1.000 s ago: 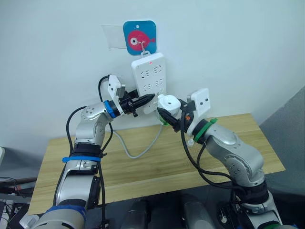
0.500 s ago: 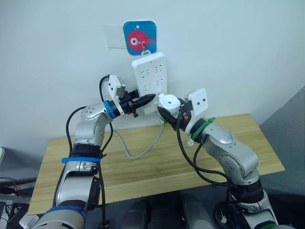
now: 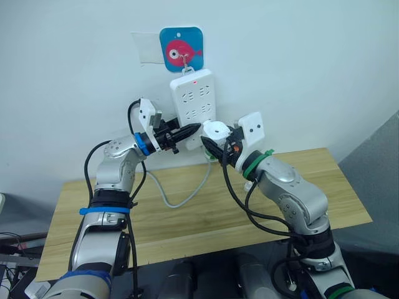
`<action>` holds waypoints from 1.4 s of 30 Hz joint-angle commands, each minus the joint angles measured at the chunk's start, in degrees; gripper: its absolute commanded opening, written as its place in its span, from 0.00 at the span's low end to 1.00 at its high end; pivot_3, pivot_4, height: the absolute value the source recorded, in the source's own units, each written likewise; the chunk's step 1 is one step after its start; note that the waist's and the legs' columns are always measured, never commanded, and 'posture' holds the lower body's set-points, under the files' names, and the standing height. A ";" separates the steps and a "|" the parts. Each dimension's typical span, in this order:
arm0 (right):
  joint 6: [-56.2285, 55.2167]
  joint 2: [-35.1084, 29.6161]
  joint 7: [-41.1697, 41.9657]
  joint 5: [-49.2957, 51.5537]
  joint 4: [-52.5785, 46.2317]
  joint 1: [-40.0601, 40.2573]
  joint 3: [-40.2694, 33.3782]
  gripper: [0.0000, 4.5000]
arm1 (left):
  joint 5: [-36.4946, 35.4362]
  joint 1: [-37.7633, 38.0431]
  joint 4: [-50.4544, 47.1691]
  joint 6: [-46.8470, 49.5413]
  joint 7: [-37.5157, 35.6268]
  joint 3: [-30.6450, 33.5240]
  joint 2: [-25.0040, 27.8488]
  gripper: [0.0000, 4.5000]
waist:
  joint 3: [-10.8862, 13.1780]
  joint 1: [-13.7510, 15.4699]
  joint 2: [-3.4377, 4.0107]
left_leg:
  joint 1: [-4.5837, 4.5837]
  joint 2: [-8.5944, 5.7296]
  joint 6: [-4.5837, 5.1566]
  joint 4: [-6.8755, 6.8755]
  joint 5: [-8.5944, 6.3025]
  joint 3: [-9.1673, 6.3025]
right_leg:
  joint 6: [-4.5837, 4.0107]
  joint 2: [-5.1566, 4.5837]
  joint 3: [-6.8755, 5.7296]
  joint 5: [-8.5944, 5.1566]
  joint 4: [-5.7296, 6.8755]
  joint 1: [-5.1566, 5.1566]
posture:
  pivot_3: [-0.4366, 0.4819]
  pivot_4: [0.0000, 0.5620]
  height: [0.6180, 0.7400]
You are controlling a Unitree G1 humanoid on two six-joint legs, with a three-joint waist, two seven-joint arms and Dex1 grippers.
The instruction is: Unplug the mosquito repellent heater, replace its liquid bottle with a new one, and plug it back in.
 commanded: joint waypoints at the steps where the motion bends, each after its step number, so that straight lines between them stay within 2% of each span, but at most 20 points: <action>1: -0.59 1.33 -1.04 -1.17 0.26 -2.67 -0.72 0.67 | -2.16 -0.34 -4.12 1.02 -3.55 -1.65 -1.21 0.30 | 0.00 -0.04 0.00 | 0.01 0.00 0.00 0.00 0.00 0.00 | 0.00 0.00 0.00 0.00 0.01 0.00 | 0.33 0.29 1.00; 21: 0.59 2.27 -0.67 -2.13 4.59 -5.83 -2.57 0.67 | -2.89 -0.09 -6.98 4.86 -8.02 -3.47 -1.65 0.30 | -0.01 -0.54 0.00 | 0.01 0.00 0.13 0.06 -0.07 0.11 | -0.01 0.00 0.10 -0.01 0.43 -0.23 | 0.32 0.30 1.00; 32: 0.24 1.13 1.53 -2.89 3.99 -5.54 -2.05 0.67 | -1.20 -1.35 -3.95 1.70 -5.48 -2.17 -2.29 0.30 | -0.02 -0.57 -0.01 | 0.00 -0.01 0.12 0.06 -0.07 0.11 | -0.01 -0.01 0.10 -0.01 0.46 -0.23 | 0.32 0.30 1.00; 36: 0.70 0.29 2.02 -2.98 0.83 -3.21 -1.25 0.98 | -0.78 -2.08 -2.77 1.26 -5.38 -1.60 -2.25 0.30 | -0.04 0.10 -0.05 | -0.05 -0.07 0.11 0.06 -0.06 0.05 | -0.01 -0.01 0.02 -0.01 0.41 -0.23 | 0.32 0.30 1.00; 42: 2.35 -2.10 2.21 -3.29 -6.38 2.03 -1.30 0.99 | 0.28 -2.68 -0.73 -0.97 -4.99 -1.30 -2.14 0.30 | -0.08 0.19 -0.12 | -0.12 -0.07 -0.04 0.03 0.02 0.09 | -0.01 -0.04 0.02 -0.01 0.24 -0.26 | 0.31 0.28 1.00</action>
